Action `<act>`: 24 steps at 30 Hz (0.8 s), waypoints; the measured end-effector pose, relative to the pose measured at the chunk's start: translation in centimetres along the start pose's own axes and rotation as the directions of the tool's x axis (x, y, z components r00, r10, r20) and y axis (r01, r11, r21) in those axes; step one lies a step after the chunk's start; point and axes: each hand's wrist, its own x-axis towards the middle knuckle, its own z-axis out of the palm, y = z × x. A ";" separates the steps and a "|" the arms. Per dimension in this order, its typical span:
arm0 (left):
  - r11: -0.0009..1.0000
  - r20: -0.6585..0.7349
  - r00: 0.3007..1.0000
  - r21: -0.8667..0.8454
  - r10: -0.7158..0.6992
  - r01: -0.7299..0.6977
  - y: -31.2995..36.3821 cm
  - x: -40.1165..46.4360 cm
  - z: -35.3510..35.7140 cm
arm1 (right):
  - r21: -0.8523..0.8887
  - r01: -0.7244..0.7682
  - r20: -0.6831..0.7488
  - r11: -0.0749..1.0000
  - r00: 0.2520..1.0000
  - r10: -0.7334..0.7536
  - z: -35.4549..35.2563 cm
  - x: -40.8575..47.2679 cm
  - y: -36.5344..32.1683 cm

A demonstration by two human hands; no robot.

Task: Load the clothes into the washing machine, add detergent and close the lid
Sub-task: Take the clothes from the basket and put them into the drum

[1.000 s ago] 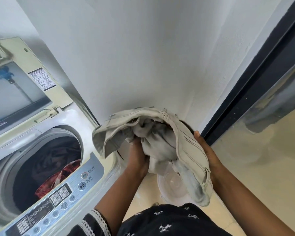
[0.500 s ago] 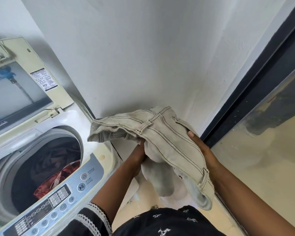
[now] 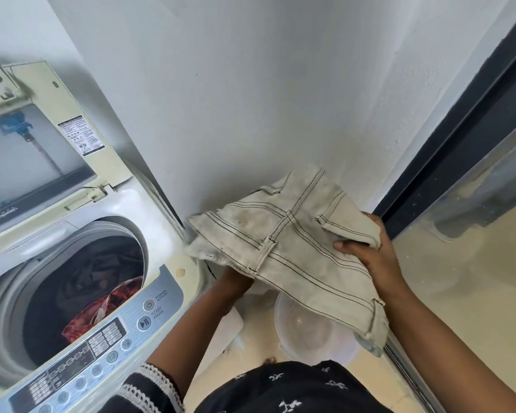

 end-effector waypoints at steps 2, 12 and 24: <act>0.985 -0.090 0.985 -0.108 -0.145 0.135 -1.8 0.4 -1.3 | -0.114 0.157 -0.016 0.981 0.987 -0.160 0.1 -0.4 0.2; 0.910 0.176 0.983 -0.398 -0.050 0.118 2.6 -3.3 0.9 | -0.687 0.715 0.529 0.131 0.615 -0.585 3.9 -3.8 4.4; 0.720 -0.194 0.979 -0.670 0.065 -0.180 0.0 -1.1 -1.1 | -0.490 0.413 0.529 0.768 0.841 -0.114 3.1 -3.9 1.0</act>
